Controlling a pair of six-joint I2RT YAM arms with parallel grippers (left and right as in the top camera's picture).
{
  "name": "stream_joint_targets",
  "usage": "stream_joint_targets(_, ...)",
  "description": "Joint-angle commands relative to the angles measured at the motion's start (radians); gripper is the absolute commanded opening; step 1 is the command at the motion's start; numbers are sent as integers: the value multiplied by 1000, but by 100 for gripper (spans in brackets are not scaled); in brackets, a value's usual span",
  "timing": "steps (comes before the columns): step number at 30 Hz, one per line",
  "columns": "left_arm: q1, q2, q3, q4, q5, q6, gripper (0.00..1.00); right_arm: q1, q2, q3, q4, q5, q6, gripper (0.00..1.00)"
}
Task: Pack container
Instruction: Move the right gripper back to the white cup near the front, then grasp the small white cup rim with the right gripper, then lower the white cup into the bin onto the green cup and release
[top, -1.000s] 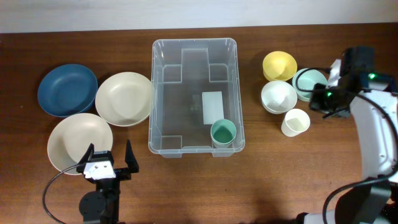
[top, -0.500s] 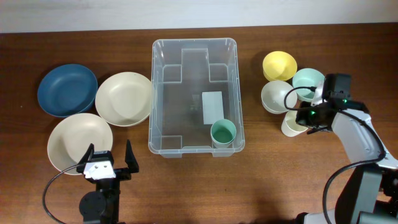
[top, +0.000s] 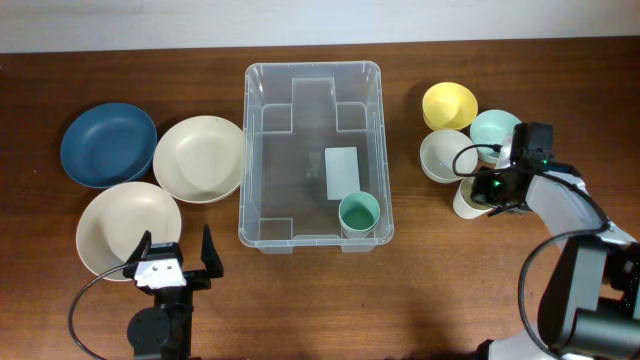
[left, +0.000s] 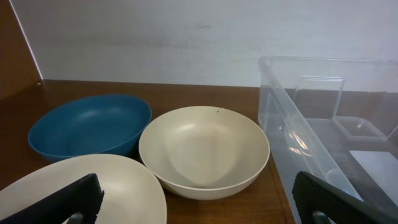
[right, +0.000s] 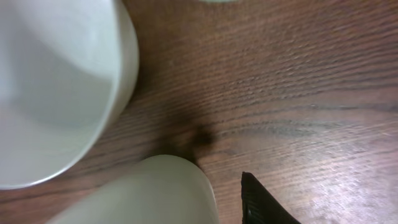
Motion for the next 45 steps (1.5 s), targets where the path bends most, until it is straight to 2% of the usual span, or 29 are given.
stream_joint_targets(1,-6,-8,-8,2,-7,13,100,1,25,-11,5,13,12,29)
stream_joint_targets(4,-6,-8,-8,2,-7,13,100,1,25,-8,5,13,12,17)
stream_joint_targets(10,-6,-8,-8,2,-7,13,100,1,18,11,-27,12,12,4)
stream_joint_targets(16,-6,-8,-8,2,-7,13,100,1,-34,101,-148,8,12,4)
stream_joint_targets(24,-6,-8,-8,2,-7,13,100,58,-153,360,-392,-47,0,4)
stream_joint_targets(28,-6,-8,-8,2,-7,13,100,159,-193,484,-474,-48,-13,4)
stream_joint_targets(32,-6,-8,-8,2,-7,13,100,328,-221,586,-522,-47,-28,4)
stream_joint_targets(40,-6,-8,-8,2,-7,13,100,634,-205,605,-557,-26,-53,4)
stream_joint_targets(45,-6,-8,-8,2,-7,13,100,766,-160,598,-567,123,-53,4)
